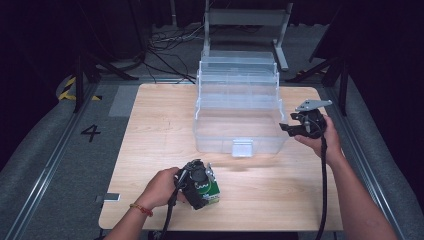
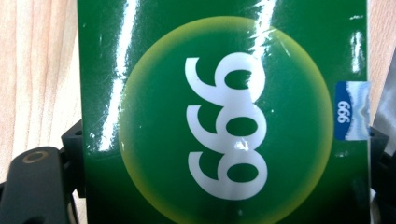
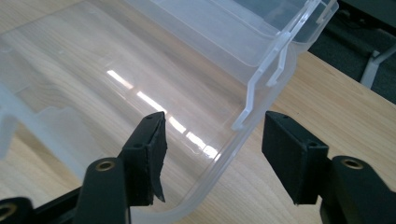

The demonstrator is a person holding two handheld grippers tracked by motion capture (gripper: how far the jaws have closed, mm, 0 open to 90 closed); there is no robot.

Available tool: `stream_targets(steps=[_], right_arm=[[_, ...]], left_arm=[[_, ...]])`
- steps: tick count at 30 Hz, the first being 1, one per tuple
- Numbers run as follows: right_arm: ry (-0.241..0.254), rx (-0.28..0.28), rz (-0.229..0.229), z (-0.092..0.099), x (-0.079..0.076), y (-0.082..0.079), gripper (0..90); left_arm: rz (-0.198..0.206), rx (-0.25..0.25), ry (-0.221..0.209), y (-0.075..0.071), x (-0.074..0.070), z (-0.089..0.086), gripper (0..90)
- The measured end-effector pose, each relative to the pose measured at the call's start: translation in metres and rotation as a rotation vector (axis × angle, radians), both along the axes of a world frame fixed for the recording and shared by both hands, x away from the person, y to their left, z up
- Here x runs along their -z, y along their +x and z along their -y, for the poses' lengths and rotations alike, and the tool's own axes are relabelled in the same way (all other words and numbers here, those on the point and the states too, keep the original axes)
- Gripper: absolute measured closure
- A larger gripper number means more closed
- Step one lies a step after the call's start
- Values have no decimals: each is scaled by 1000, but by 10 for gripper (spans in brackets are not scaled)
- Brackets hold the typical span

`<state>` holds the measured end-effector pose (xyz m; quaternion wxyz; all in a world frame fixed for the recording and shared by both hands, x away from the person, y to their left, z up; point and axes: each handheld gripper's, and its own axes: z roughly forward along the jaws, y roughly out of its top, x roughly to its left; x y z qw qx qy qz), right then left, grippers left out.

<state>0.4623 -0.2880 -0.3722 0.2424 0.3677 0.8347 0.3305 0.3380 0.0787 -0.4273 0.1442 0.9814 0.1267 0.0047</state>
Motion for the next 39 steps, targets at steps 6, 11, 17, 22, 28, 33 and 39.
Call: stream_targets(steps=[6,11,17,22,28,33,39], right_arm=[[-1,26,-53,1,12,13,402],[32,74,-104,11,25,23,400],[64,48,-156,14,33,27,444],[31,13,-172,3,37,26,507],[16,18,-166,2,37,24,535],[0,27,-153,2,37,20,565],[-17,33,-137,1,36,8,583]], left_arm=[[0,-3,-5,0,1,-1,154],[-3,-1,-9,0,1,-1,152],[-8,-7,-17,0,2,-2,150],[-4,-7,-16,0,2,-2,151],[-7,-11,-21,-1,2,-2,152],[-3,-7,-13,0,2,-2,155],[-11,-1,-3,-3,0,1,166]])
